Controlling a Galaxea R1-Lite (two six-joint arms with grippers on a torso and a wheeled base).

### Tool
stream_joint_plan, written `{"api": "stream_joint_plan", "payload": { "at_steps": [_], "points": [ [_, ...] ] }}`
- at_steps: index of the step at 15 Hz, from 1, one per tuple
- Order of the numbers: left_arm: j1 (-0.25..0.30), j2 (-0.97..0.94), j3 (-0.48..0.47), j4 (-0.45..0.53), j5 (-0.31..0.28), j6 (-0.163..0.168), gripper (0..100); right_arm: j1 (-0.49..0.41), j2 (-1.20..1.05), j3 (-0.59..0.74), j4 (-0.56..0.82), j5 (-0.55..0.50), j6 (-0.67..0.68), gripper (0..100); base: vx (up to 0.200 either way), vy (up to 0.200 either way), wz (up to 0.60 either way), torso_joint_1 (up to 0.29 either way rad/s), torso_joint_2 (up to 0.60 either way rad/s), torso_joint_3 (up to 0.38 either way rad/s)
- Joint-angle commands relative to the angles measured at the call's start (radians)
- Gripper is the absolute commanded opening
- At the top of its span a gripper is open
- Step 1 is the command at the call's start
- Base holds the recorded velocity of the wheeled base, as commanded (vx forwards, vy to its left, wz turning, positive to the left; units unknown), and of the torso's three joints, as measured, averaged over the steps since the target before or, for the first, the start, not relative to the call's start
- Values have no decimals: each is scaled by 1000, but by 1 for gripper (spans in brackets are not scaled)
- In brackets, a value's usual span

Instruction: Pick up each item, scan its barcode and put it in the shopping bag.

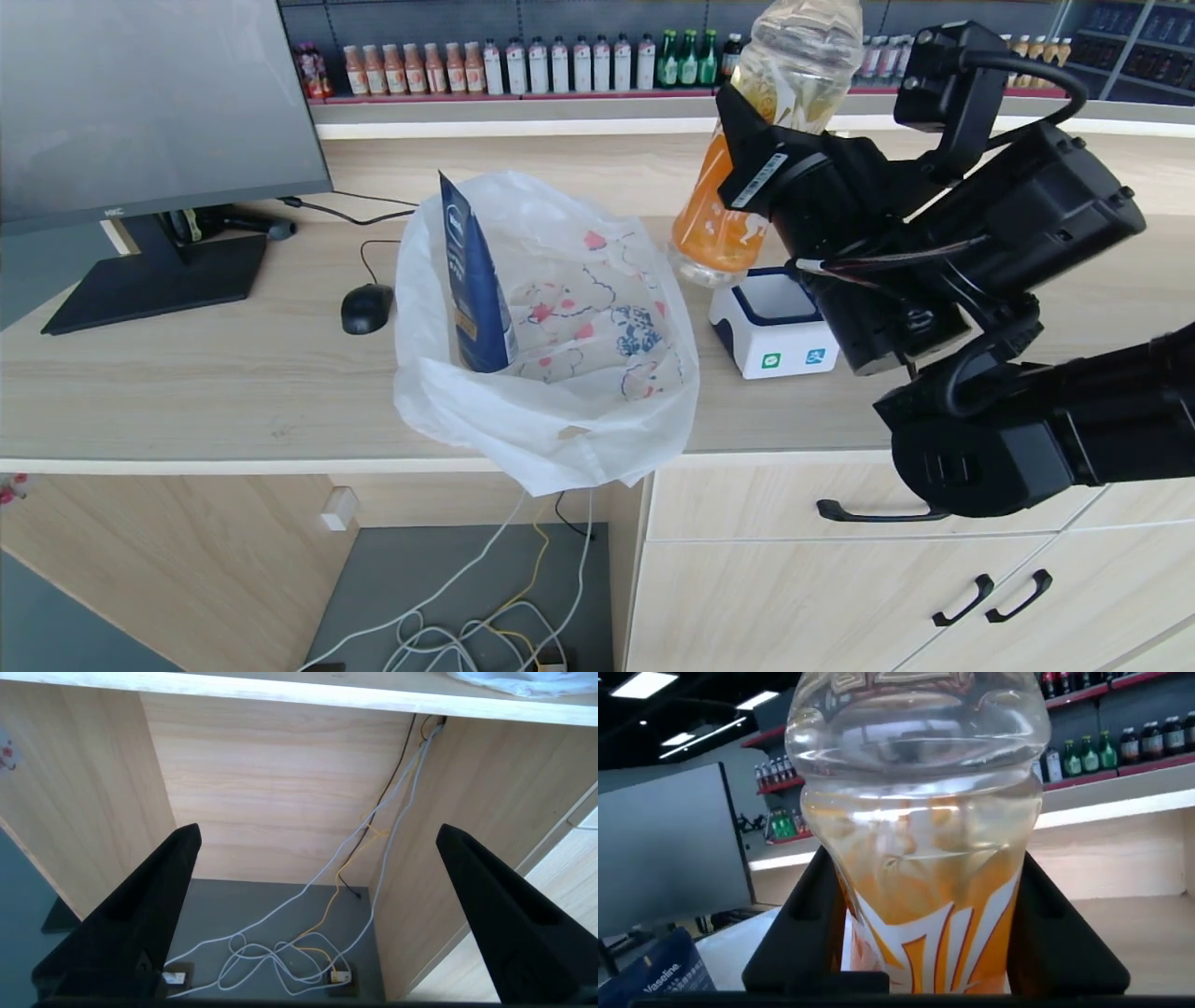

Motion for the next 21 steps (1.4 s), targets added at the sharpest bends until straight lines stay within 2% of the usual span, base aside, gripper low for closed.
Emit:
{"api": "stream_joint_plan", "payload": {
  "at_steps": [1, 4, 9, 16, 21],
  "points": [
    [1, 0, 0, 0, 0, 0, 100, 63, 29, -20, -22, -4, -45, 0, 0, 0, 0, 0, 0, 0],
    [1, 0, 0, 0, 0, 0, 100, 100, 67, -26, -70, -10, -99, 0, 0, 0, 0, 0, 0, 0],
    [-1, 0, 0, 0, 0, 0, 100, 135, 95, -22, -95, -2, -102, 0, 0, 0, 0, 0, 0, 0],
    [1, 0, 0, 0, 0, 0, 100, 138, 201, -22, -162, -1, -102, 0, 0, 0, 0, 0, 0, 0],
    [1, 0, 0, 0, 0, 0, 100, 143, 221, -19, -162, 65, -104, 0, 0, 0, 0, 0, 0, 0]
  ]
}}
